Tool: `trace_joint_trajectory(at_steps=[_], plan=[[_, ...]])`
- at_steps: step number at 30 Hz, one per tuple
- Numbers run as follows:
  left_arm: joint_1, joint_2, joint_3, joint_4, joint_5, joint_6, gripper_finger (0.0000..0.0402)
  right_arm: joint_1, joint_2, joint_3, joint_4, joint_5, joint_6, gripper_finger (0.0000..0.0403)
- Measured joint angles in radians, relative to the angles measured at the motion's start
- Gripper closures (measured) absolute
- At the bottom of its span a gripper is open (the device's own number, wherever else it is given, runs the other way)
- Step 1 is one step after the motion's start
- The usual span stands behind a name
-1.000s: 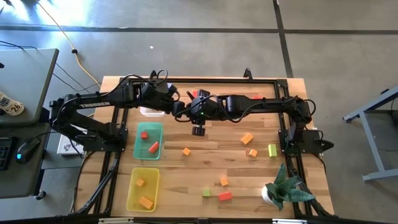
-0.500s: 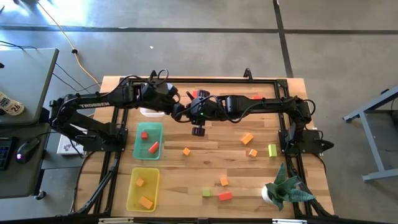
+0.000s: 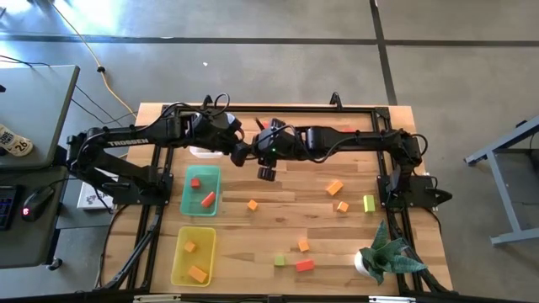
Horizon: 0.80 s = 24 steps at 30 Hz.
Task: Sort & place blocks by color
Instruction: Put the green rectangular block into the transparent bin
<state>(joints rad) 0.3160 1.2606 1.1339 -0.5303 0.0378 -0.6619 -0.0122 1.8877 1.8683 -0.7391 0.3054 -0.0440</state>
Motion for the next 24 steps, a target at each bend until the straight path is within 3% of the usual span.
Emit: trace_joint_trajectory(at_steps=[12, 24], plan=[[0.144, 0.0, 0.0, -0.069, -0.003, 0.16, 0.0362, -0.078, -0.001, 0.0, -0.002, -0.017, 0.045, 0.0167], [0.364, 0.002, 0.0, -0.317, -0.165, 0.37, 0.0362, -0.142, -0.001, 0.0, -0.003, -0.021, 0.114, 0.0164]])
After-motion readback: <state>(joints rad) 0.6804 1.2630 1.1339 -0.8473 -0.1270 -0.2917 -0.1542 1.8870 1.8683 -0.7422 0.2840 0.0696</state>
